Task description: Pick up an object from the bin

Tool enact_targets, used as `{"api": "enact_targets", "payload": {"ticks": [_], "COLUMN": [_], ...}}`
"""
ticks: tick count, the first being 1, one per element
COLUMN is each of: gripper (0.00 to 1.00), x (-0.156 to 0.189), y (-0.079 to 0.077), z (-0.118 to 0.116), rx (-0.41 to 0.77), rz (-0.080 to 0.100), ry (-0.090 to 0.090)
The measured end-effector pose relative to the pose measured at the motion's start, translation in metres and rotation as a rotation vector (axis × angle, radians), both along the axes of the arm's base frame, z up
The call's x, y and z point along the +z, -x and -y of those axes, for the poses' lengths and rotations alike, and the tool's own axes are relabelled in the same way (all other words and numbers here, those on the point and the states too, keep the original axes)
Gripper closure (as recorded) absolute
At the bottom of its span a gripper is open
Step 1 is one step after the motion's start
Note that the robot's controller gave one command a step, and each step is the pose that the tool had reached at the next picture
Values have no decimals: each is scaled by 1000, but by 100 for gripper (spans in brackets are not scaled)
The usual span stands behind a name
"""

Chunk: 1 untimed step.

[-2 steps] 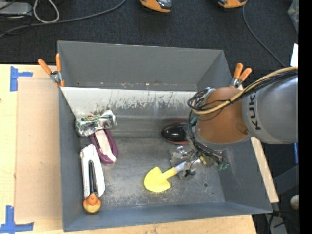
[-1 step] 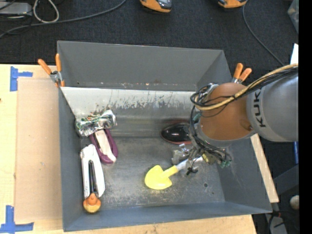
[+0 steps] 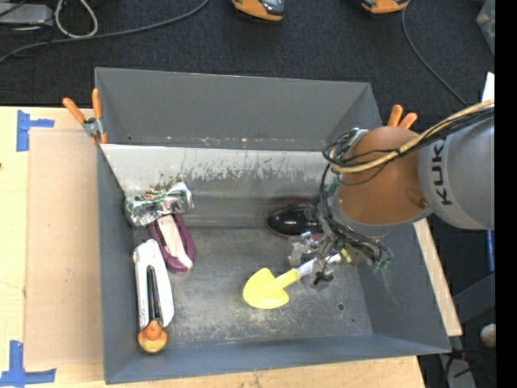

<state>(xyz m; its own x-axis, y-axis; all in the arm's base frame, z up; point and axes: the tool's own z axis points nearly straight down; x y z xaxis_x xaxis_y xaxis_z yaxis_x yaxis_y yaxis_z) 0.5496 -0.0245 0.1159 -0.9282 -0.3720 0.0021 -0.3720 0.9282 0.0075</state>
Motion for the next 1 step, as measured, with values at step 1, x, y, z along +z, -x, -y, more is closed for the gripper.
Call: {"api": "enact_targets", "payload": {"ticks": [1], "gripper": [100], "x": [15], "y": [0], "z": [0], "rx": [0], "rz": [0], "ry": [0]}}
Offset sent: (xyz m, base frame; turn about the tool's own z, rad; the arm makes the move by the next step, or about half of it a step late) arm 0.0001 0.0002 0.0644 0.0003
